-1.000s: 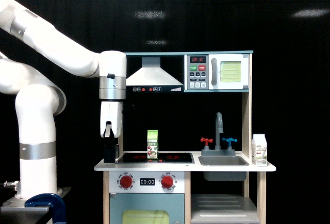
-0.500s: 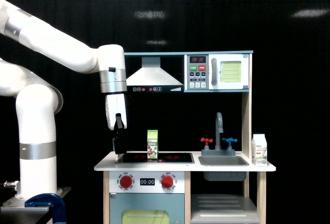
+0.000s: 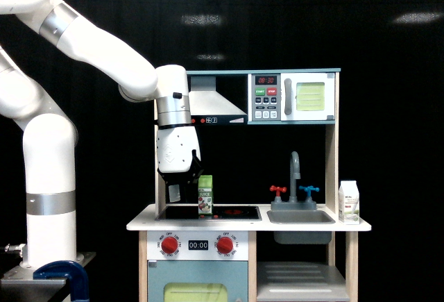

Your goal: Put the green box into the sink

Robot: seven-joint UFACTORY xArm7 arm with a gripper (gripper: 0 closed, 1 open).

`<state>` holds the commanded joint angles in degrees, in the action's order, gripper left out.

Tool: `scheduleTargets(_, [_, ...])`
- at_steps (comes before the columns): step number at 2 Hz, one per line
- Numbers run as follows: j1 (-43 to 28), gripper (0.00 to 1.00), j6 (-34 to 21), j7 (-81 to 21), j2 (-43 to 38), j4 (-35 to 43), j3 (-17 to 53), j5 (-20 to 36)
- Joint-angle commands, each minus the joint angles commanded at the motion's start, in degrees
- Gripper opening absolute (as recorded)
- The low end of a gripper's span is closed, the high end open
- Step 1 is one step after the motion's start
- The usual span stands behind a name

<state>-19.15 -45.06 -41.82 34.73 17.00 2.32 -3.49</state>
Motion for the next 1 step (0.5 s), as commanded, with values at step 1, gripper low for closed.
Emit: scheduleTargets(1, [-11.5, 1.0, 0.5, -35.7, -4.4, 4.8, 16.0, 4.5])
